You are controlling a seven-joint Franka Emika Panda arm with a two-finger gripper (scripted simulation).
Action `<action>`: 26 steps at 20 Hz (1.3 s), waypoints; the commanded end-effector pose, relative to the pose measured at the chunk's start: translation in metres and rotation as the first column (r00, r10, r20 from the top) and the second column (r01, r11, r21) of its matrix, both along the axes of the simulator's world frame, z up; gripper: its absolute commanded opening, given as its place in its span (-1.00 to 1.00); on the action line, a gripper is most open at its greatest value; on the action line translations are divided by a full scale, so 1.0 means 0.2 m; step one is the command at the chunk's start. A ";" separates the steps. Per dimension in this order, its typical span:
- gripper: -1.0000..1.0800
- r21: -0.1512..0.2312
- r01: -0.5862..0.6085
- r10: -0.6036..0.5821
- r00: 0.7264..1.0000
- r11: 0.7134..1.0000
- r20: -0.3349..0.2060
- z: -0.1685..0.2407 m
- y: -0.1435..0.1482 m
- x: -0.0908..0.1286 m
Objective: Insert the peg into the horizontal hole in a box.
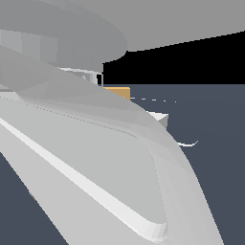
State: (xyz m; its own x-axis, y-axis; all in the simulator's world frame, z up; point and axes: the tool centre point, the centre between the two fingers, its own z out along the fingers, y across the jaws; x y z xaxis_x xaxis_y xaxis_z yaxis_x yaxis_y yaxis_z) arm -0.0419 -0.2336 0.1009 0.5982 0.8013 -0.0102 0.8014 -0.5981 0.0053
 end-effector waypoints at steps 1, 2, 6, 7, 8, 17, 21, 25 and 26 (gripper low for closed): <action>0.92 0.003 0.107 -0.107 0.994 0.994 0.001 -0.07 -0.16 -0.10; 0.92 0.004 0.141 -0.141 0.990 0.990 0.002 -0.09 -0.21 -0.13; 0.92 0.008 0.236 -0.236 0.972 0.972 0.002 -0.15 -0.34 -0.25; 0.92 0.009 0.250 -0.250 0.968 0.968 0.002 -0.16 -0.36 -0.27; 0.92 0.010 0.261 -0.261 0.965 0.965 0.002 -0.17 -0.37 -0.28; 0.92 0.010 0.269 -0.269 0.963 0.963 0.001 -0.21 -0.39 -0.30; 0.92 0.011 0.271 -0.271 0.962 0.962 0.001 -0.31 -0.39 -0.30; 0.92 0.011 0.273 -0.273 0.962 0.962 0.001 -0.39 -0.39 -0.30; 0.92 0.011 0.274 -0.274 0.962 0.962 0.002 -0.41 -0.39 -0.30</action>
